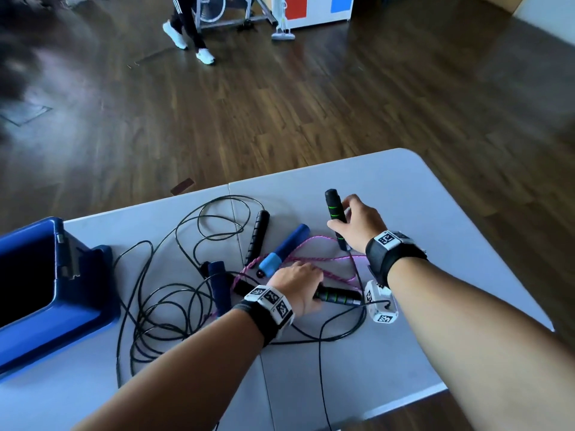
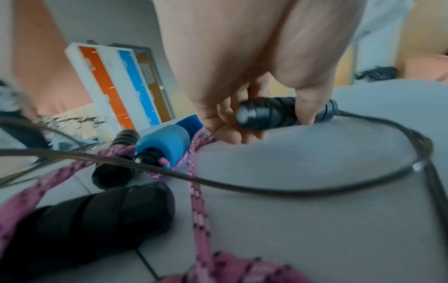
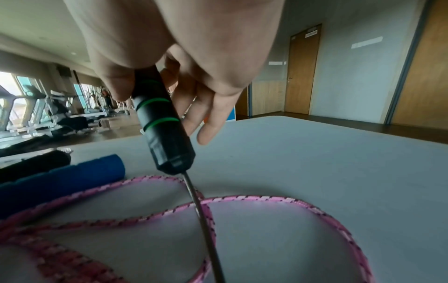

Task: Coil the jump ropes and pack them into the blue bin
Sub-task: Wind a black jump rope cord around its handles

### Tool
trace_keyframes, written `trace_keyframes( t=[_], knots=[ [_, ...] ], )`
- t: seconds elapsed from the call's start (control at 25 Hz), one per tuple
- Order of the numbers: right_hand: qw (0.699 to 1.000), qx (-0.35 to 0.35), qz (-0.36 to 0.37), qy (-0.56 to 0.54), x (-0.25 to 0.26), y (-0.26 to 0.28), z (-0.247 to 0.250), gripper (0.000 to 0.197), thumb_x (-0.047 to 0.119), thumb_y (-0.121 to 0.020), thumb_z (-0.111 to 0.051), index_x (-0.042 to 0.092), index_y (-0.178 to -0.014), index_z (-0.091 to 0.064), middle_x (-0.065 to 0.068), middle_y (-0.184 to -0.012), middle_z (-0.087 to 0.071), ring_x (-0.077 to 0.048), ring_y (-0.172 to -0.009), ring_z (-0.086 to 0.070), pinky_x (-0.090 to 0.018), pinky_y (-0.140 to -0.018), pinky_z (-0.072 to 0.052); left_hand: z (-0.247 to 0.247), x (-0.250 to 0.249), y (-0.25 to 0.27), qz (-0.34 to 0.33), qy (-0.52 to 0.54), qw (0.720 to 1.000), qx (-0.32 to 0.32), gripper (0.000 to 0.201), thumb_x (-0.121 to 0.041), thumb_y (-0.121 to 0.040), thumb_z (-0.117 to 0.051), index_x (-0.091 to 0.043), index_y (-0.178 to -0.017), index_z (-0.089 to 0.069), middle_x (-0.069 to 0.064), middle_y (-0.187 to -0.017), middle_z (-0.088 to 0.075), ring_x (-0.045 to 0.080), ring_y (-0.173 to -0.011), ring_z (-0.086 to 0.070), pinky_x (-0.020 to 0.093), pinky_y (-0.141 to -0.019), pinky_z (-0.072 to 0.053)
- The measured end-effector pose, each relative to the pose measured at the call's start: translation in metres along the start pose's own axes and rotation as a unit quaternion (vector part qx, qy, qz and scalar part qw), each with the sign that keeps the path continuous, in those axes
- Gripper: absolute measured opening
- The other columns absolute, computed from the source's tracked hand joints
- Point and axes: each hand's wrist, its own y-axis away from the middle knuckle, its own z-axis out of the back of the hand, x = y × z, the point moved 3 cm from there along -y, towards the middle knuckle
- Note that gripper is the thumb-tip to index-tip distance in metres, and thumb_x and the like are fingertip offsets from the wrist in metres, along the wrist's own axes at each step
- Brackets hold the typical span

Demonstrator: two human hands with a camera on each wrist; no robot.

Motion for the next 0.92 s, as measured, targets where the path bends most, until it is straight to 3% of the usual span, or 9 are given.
trace_keyframes(
  t=[0.08,0.16,0.28,0.4,0.52,0.6,0.72,0.84,0.92],
  knots=[
    [0.999,-0.019,0.019,-0.043,-0.001,0.015,0.012,0.027,0.04,-0.083,-0.076,0.027,-0.1,-0.059,0.011,-0.082,-0.065,-0.018,-0.081,-0.062,-0.029,-0.072,-0.043,0.011,0.003,0.006,0.034,0.086,0.995,-0.036,0.023,-0.041,-0.081,-0.072,-0.026,-0.095,-0.061,-0.004,-0.095,-0.066,0.021,-0.091,-0.063,0.029,-0.067,-0.044],
    [0.996,-0.038,0.036,-0.066,-0.001,0.028,0.022,0.024,0.04,-0.081,-0.078,0.023,-0.092,-0.066,0.008,-0.083,-0.07,-0.017,-0.083,-0.064,-0.03,-0.073,-0.046,0.027,0.011,0.017,0.055,0.174,0.981,-0.062,0.026,-0.041,-0.079,-0.079,-0.025,-0.094,-0.066,-0.007,-0.086,-0.068,0.011,-0.08,-0.063,0.028,-0.071,-0.048],
    [0.992,-0.049,0.051,-0.107,-0.002,0.051,0.039,0.021,0.039,-0.08,-0.08,0.021,-0.087,-0.07,0.007,-0.084,-0.074,-0.015,-0.084,-0.068,-0.03,-0.077,-0.051,0.054,0.017,0.037,0.082,0.284,0.945,-0.137,0.03,-0.039,-0.072,-0.087,-0.028,-0.093,-0.069,-0.014,-0.079,-0.07,-0.003,-0.071,-0.063,0.017,-0.067,-0.046],
    [0.983,-0.054,0.085,-0.153,0.005,0.071,0.053,0.018,0.037,-0.083,-0.079,0.022,-0.088,-0.071,0.006,-0.086,-0.075,-0.013,-0.086,-0.069,-0.029,-0.078,-0.05,0.077,0.013,0.052,0.121,0.378,0.895,-0.205,0.027,-0.033,-0.07,-0.088,-0.021,-0.086,-0.07,-0.007,-0.068,-0.067,0.006,-0.056,-0.057,0.021,-0.055,-0.046],
    [0.976,-0.025,0.133,-0.17,0.025,0.09,0.063,0.015,0.036,-0.085,-0.078,0.022,-0.09,-0.073,0.004,-0.089,-0.075,-0.012,-0.087,-0.069,-0.03,-0.079,-0.052,0.099,0.004,0.064,0.133,0.496,0.813,-0.273,0.023,-0.02,-0.075,-0.085,-0.009,-0.089,-0.071,0.006,-0.067,-0.062,0.017,-0.058,-0.055,0.029,-0.052,-0.048],
    [0.971,0.004,0.169,-0.17,0.044,0.102,0.067,0.02,0.037,-0.082,-0.081,0.021,-0.093,-0.073,0.007,-0.087,-0.075,-0.007,-0.085,-0.069,-0.027,-0.077,-0.05,0.111,-0.005,0.073,0.121,0.541,0.78,-0.291,0.019,-0.013,-0.083,-0.081,-0.004,-0.096,-0.072,0.007,-0.071,-0.06,0.017,-0.061,-0.056,0.028,-0.051,-0.052],
    [0.959,-0.01,0.174,-0.224,0.07,0.114,0.079,0.038,0.035,-0.074,-0.088,0.026,-0.101,-0.063,0.006,-0.086,-0.073,-0.005,-0.079,-0.068,-0.02,-0.073,-0.053,0.131,-0.02,0.088,0.097,0.549,0.775,-0.299,0.011,-0.017,-0.089,-0.077,-0.008,-0.096,-0.074,0.002,-0.071,-0.063,0.011,-0.057,-0.058,0.025,-0.053,-0.053],
    [0.952,-0.025,0.197,-0.235,0.091,0.123,0.093,0.025,0.031,-0.074,-0.088,0.026,-0.089,-0.069,0.007,-0.077,-0.072,-0.004,-0.066,-0.065,-0.016,-0.061,-0.05,0.147,-0.026,0.103,0.055,0.571,0.767,-0.288,0.02,-0.023,-0.092,-0.073,-0.004,-0.098,-0.074,0.003,-0.075,-0.069,0.012,-0.062,-0.061,0.028,-0.057,-0.053],
    [0.948,-0.011,0.23,-0.219,0.103,0.132,0.098,0.016,0.032,-0.081,-0.082,0.03,-0.095,-0.076,0.01,-0.084,-0.076,-0.004,-0.075,-0.069,-0.021,-0.068,-0.054,0.156,-0.027,0.114,0.038,0.587,0.758,-0.282,0.025,-0.024,-0.092,-0.073,-0.001,-0.101,-0.072,0.003,-0.078,-0.07,0.016,-0.067,-0.062,0.03,-0.06,-0.054]
  ],
)
